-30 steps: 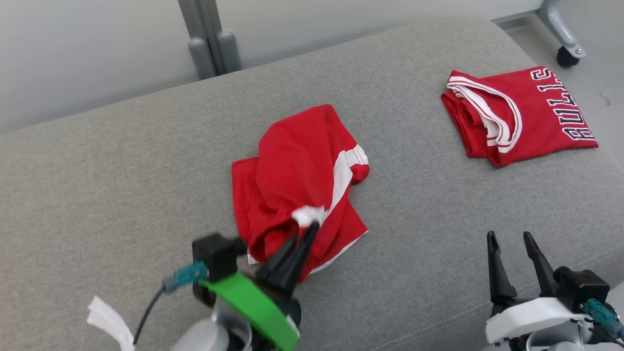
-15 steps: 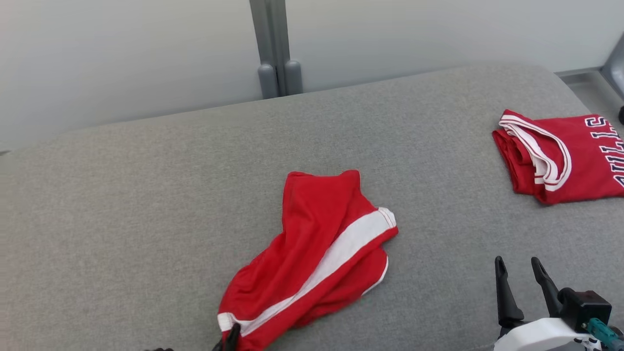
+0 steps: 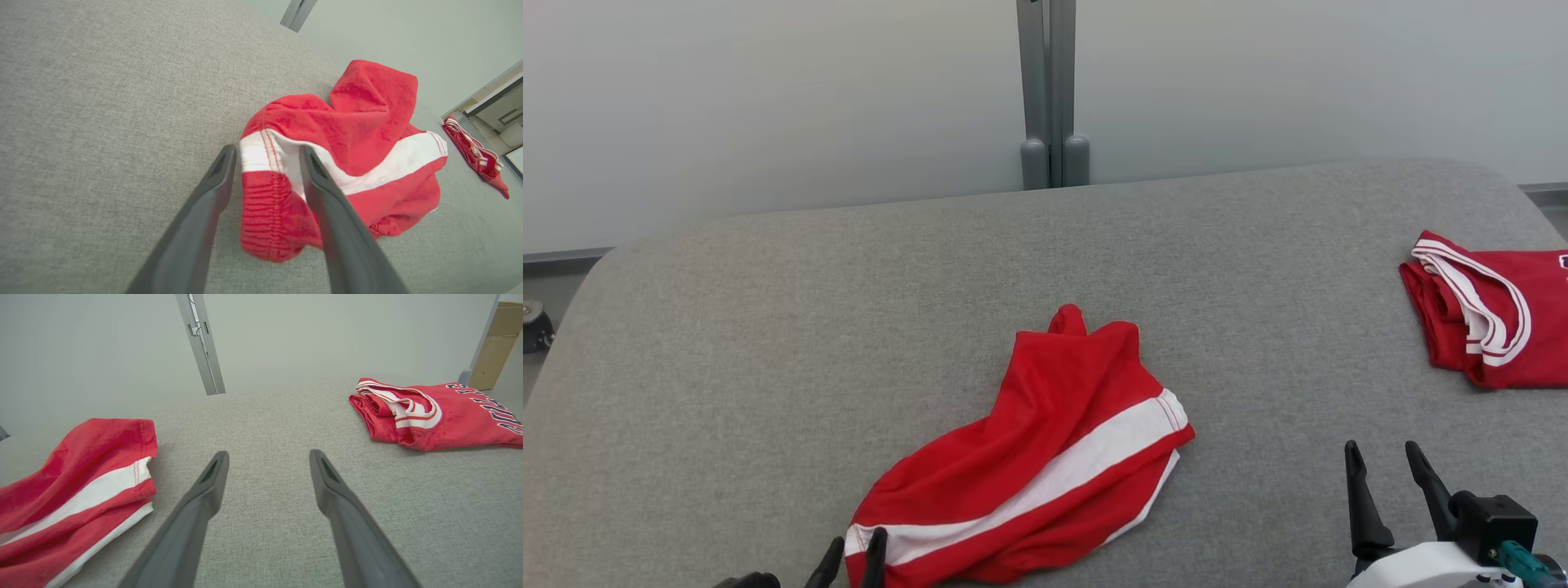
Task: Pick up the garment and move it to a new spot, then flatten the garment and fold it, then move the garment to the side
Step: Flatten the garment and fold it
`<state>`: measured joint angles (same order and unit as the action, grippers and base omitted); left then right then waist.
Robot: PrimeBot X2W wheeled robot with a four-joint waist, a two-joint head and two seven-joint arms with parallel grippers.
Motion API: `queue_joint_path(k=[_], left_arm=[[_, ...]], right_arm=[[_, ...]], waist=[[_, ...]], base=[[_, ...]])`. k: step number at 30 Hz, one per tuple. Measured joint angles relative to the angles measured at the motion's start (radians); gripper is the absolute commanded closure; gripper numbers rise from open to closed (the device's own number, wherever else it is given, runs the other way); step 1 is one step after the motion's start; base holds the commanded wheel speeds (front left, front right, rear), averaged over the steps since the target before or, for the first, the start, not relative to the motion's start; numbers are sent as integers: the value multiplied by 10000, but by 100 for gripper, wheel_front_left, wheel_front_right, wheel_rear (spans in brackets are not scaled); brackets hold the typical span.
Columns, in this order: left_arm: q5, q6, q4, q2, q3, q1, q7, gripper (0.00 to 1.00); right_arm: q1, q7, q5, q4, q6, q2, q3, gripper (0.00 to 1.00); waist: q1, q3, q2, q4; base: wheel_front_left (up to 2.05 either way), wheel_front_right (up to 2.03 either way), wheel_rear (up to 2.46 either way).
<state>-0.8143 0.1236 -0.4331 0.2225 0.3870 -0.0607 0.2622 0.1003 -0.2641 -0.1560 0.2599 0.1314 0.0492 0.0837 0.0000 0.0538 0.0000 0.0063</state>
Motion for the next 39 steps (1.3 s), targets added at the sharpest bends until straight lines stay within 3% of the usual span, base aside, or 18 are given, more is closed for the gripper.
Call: queue_joint_path(k=[7, 13, 20, 27, 39], left_arm=[[1894, -155, 591, -167, -1260, -88, 0, 0], [4163, -403, 2266, -934, -2832, -961, 0, 0], [5697, -364, 3112, -1553, -3850, -1488, 2, 0], [5950, -10, 2945, -1705, -3881, -1463, 2, 0], [5607, 40, 3106, -1720, -3565, -1430, 2, 0]], right_arm=[[-1, 2, 117, -236, 0, 0, 82, 0], [21, 0, 385, -817, 0, 2, 265, 0], [181, 0, 608, -1329, 0, 6, 389, 0], [189, 0, 892, -1254, 2, -4, 190, 0], [168, 0, 782, -1026, 0, -2, -205, 0]], waist=[[0, -74, 0, -72], [0, -19, 0, 9], [0, 51, 0, 284], [0, -48, 0, 549], [0, -195, 0, 483]], base=[[0, 0, 0], [0, 0, 0], [0, 0, 0], [0, 0, 0], [0, 0, 0]])
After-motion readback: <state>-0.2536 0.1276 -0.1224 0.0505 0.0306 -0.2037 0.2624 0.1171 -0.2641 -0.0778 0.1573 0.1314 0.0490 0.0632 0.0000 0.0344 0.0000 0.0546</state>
